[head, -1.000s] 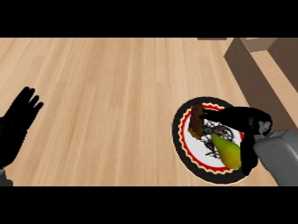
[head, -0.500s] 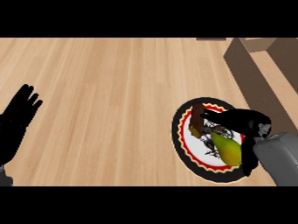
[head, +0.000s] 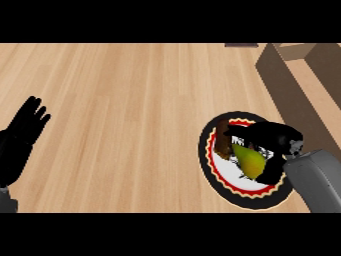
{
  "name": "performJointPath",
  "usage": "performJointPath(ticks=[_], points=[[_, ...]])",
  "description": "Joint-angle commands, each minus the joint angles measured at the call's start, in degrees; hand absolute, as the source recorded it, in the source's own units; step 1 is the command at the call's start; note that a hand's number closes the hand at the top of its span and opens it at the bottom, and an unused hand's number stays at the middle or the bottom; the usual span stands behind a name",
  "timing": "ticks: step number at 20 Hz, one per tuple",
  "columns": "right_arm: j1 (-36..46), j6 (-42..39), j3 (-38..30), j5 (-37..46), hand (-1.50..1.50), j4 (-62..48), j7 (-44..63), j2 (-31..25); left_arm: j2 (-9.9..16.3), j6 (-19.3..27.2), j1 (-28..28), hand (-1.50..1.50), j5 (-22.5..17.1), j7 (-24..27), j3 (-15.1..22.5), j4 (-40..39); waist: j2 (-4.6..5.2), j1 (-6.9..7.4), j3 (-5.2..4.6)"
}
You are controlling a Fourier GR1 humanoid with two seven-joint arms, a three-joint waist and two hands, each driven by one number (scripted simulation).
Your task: Pick the pear from the plate and place it in the cardboard box
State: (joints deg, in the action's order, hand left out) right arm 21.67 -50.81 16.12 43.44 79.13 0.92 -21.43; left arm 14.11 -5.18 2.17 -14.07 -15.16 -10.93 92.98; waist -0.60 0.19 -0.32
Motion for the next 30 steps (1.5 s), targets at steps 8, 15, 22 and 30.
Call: performJointPath(ticks=[8,15,22,30], points=[[3.99,9.49,-6.38,6.18,1.5,-9.56,7.37,6.48,-1.02,-1.75,-3.05,0.0,0.77,0.99,0.6,2.41,0.88,1.4,0.34],[14.72,27.64,-18.3,12.91,1.5,-15.64,34.84,17.07,-0.78,-0.4,2.88,0.0,1.27,-0.39,0.66,-0.66,1.78,2.37,0.32],[27.45,39.46,-17.27,21.04,1.5,-26.81,40.23,17.75,-1.07,-1.1,-1.09,0.0,1.53,-1.11,1.55,3.6,0.98,1.93,0.34],[34.17,38.6,-13.02,25.25,1.5,-14.62,46.18,18.55,-0.54,-0.8,-1.36,0.0,0.18,-1.85,-0.79,3.83,0.1,-0.04,0.32]])
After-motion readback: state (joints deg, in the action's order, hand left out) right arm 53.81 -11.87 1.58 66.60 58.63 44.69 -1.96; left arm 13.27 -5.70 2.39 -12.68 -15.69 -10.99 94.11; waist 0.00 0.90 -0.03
